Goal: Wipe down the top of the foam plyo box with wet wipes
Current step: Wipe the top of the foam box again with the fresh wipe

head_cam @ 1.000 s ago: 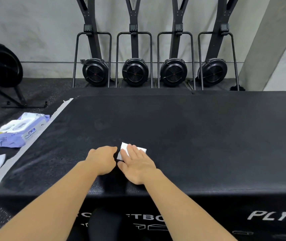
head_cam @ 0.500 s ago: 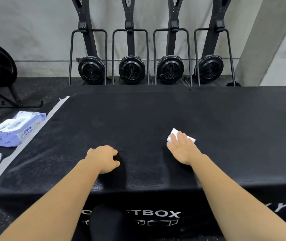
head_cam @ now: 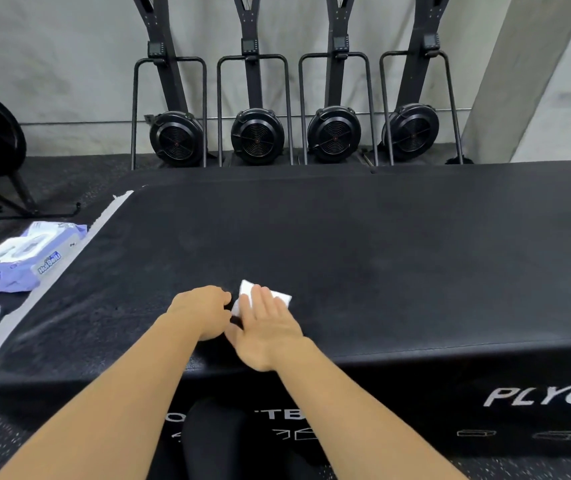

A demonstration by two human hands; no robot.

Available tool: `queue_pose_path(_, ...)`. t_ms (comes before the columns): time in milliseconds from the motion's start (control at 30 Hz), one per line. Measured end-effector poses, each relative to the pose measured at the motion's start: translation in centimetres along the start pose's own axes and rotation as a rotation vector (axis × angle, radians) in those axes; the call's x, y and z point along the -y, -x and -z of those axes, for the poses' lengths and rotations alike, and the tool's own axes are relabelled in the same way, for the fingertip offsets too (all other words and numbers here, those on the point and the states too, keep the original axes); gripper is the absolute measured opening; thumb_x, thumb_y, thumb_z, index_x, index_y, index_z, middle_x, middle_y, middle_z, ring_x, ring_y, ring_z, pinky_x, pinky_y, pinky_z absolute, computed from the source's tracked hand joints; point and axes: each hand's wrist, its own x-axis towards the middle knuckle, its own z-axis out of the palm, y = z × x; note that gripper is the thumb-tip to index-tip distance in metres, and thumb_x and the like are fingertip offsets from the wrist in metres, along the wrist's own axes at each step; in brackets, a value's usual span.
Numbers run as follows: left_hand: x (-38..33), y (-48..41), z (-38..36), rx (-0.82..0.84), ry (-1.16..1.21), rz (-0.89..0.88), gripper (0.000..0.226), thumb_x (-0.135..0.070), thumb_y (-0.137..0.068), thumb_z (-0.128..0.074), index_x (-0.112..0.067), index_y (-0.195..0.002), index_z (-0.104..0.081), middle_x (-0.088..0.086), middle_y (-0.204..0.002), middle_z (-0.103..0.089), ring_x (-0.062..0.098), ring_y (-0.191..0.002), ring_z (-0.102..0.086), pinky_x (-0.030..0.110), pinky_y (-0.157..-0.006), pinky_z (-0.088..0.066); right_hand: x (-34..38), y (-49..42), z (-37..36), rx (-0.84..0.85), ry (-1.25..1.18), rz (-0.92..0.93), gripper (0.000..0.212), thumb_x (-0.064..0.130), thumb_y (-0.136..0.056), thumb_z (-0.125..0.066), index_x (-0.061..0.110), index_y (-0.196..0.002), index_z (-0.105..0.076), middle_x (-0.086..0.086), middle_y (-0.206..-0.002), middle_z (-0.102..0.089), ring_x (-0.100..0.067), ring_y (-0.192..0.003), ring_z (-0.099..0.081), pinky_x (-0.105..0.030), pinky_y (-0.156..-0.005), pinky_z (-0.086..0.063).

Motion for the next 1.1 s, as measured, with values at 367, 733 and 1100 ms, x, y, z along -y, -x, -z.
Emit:
queue_pose_path(367,-1.1,0.2,0.6,0.023,0.048,0.061,0.05,-0.041,-0.099,-0.044,-0.019,-0.144,-0.042,0.0,-0.143,-0.048,0.023,-0.132,-0.044,0.037,-0.114,-0.026,-11.0,3.0,2.0,-0.135,-0.019,-0.089,0.053,0.041,-0.105,-0.021,0.019,-0.153,-0.016,-0.002,-0.163,-0.004,-0.021,-0.15,-0.002,-0.036,-0.12,-0.006)
queue_pose_path(733,-1.1,0.3,0.4,0.026,0.092,0.068,0.052,-0.044,-0.097,-0.047,-0.02,-0.143,-0.043,0.0,-0.14,-0.05,0.024,-0.129,-0.046,0.038,-0.113,-0.028,-11.2,3.4,2.2,-0.149,-0.016,-0.275,0.061,0.045,-0.104,-0.018,0.006,-0.151,-0.018,-0.015,-0.158,-0.014,-0.029,-0.146,-0.01,-0.043,-0.12,-0.013)
queue_pose_path(1100,-0.9,1.7,-1.5,-0.083,0.088,0.008,0.039,-0.023,-0.103,-0.031,-0.014,-0.138,-0.043,0.001,-0.145,-0.041,0.022,-0.132,-0.042,0.038,-0.11,-0.026,0.3,3.0,-0.9,0.031,0.012,0.01,0.071,0.052,-0.104,-0.012,0.011,-0.156,0.016,-0.008,-0.161,0.027,-0.021,-0.148,0.029,-0.039,-0.122,0.014)
